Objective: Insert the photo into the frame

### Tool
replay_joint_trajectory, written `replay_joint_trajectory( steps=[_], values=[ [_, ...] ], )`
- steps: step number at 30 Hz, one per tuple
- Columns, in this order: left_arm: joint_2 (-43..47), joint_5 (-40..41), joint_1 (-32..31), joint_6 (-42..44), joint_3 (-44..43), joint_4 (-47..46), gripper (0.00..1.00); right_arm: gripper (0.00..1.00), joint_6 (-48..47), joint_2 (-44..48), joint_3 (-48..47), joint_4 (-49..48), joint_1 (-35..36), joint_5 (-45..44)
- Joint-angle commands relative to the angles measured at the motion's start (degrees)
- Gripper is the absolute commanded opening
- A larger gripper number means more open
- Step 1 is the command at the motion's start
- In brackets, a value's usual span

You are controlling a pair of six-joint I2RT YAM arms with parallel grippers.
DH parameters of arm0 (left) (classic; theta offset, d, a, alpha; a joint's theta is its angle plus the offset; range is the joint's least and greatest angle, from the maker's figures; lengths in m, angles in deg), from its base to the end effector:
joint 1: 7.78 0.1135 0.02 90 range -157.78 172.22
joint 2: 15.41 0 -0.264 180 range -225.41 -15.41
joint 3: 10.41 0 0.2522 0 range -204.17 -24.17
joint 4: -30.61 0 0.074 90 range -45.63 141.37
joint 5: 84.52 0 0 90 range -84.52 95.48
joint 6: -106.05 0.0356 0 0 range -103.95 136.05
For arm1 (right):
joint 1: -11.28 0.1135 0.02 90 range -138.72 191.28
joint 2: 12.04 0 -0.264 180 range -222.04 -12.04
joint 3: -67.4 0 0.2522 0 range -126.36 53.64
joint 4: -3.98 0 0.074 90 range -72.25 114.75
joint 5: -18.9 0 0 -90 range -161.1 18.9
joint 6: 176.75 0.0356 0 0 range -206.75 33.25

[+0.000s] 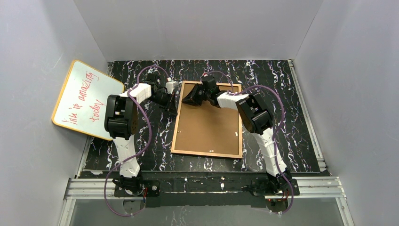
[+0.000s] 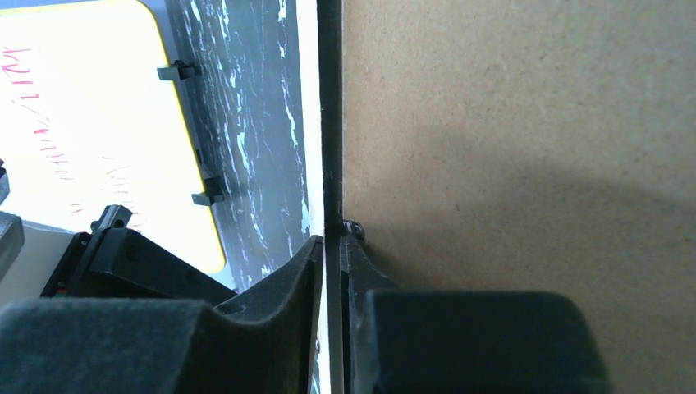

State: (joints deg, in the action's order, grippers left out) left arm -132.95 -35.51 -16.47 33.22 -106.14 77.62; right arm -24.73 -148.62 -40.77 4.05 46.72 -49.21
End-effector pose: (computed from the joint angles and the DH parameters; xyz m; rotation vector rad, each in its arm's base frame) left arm 0.4044 -0.0854 0.1598 0.7524 2.4721 -0.9253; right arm 0.4222 0.3168 0.1239 0.2767 2.3468 1.3496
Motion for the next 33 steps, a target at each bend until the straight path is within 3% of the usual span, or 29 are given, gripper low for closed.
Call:
replay_joint_trajectory(
  steps=[1, 5, 9, 17, 29, 33],
  values=[
    [0.0, 2.0, -0.6, 1.8, 1.8, 3.1, 0.03, 0.24, 4.3, -0.9, 1.3, -6.1, 1.4, -3.1],
    [0.3, 2.2, -0.6, 2.1, 2.0, 3.2, 0.03, 0.31, 6.3, 0.2, 1.4, -6.8, 1.6, -3.1],
    [0.6, 2.5, -0.6, 2.4, 1.6, 4.3, 0.02, 0.38, 5.0, 4.5, 2.0, -1.3, 1.2, -4.3],
    [1.6, 2.6, -0.6, 3.2, 1.4, 6.1, 0.02, 0.54, -1.1, 16.7, 11.5, 3.4, -2.4, -4.5],
    [5.9, 6.3, -0.6, 10.4, 6.5, 8.2, 0.02, 0.98, -13.3, 42.0, 33.2, 16.7, -22.9, -13.0],
    [8.6, 6.0, -1.2, 11.9, 10.3, 8.2, 0.03, 0.99, -12.8, 44.2, 39.7, 14.3, -28.1, -12.2]
  ],
)
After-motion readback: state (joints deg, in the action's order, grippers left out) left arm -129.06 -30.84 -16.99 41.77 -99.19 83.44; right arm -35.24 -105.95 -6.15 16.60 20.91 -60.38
